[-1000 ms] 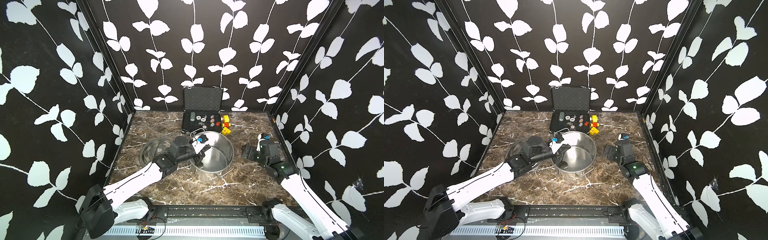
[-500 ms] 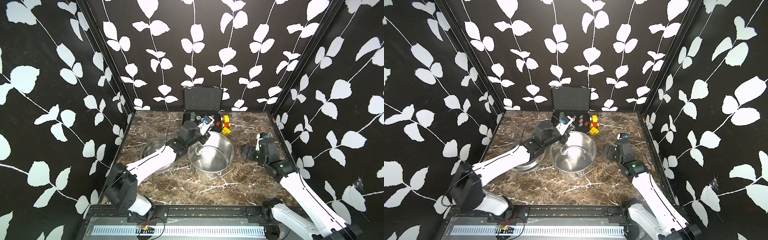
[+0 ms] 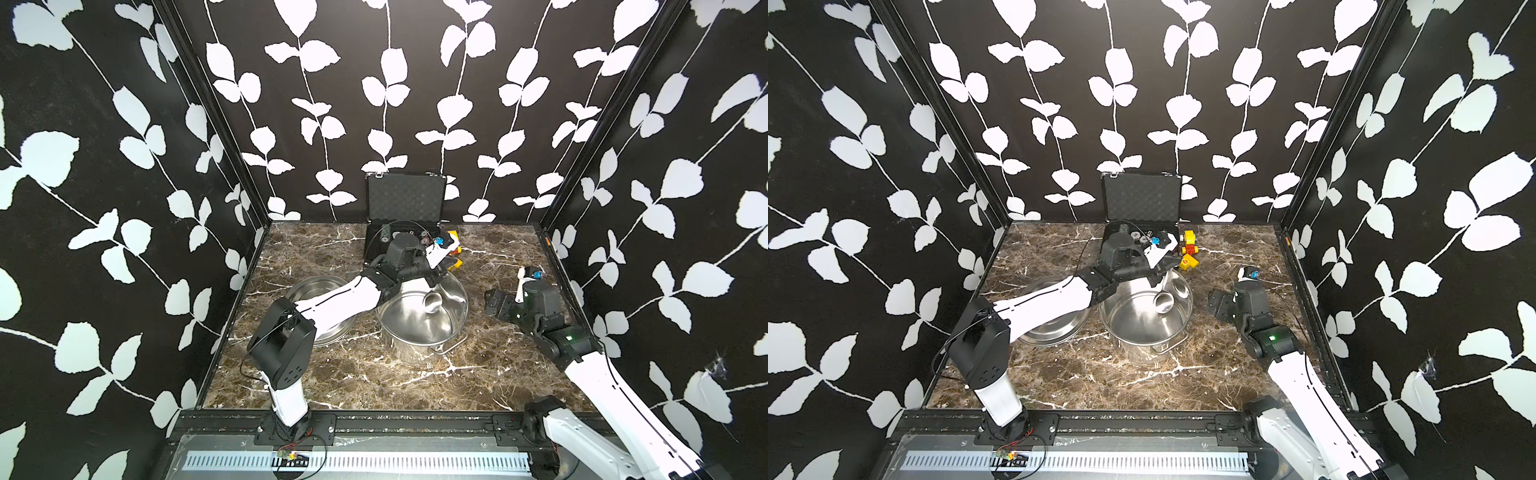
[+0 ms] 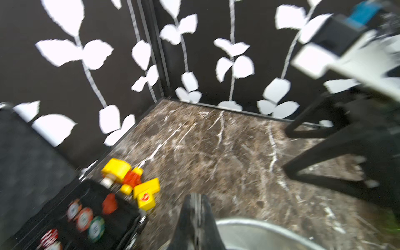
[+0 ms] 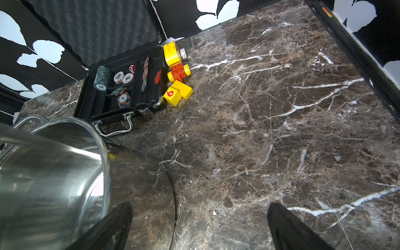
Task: Stir the soup with a spoon
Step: Stir the soup in the pan with a stick.
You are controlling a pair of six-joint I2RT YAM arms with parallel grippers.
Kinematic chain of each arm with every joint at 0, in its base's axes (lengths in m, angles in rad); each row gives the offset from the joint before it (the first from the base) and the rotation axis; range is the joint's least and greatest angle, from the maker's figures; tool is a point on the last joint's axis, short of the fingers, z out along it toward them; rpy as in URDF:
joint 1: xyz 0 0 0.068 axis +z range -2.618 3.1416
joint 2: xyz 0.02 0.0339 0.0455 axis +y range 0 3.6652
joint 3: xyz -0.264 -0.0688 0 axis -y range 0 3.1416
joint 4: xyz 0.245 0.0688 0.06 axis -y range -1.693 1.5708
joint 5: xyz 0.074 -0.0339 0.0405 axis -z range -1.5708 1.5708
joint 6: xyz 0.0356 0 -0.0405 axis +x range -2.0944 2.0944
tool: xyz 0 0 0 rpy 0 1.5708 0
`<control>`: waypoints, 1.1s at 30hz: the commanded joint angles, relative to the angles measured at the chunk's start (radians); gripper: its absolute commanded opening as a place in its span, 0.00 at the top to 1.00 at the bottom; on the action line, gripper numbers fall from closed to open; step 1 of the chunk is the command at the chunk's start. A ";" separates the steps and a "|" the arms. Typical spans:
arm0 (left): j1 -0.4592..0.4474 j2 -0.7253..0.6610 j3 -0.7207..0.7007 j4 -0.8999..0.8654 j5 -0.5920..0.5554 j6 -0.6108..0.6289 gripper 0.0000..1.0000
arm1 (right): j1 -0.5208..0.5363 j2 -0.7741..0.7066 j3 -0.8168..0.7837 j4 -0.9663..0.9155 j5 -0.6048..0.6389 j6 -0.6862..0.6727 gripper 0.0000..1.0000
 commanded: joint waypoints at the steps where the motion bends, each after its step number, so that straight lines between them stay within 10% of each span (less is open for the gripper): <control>1: -0.050 -0.030 0.019 0.023 0.079 0.024 1.00 | 0.006 -0.007 -0.006 0.013 0.017 0.000 0.01; 16: -0.166 -0.278 -0.234 -0.073 0.126 0.081 1.00 | 0.006 -0.008 -0.011 0.022 0.007 0.007 0.01; 24: -0.167 -0.506 -0.438 -0.153 -0.025 0.083 1.00 | 0.007 0.013 -0.004 0.038 -0.005 0.007 0.01; 33: 0.022 -0.691 -0.615 -0.030 -0.129 -0.063 1.00 | 0.006 0.058 0.003 0.073 -0.033 0.010 0.01</control>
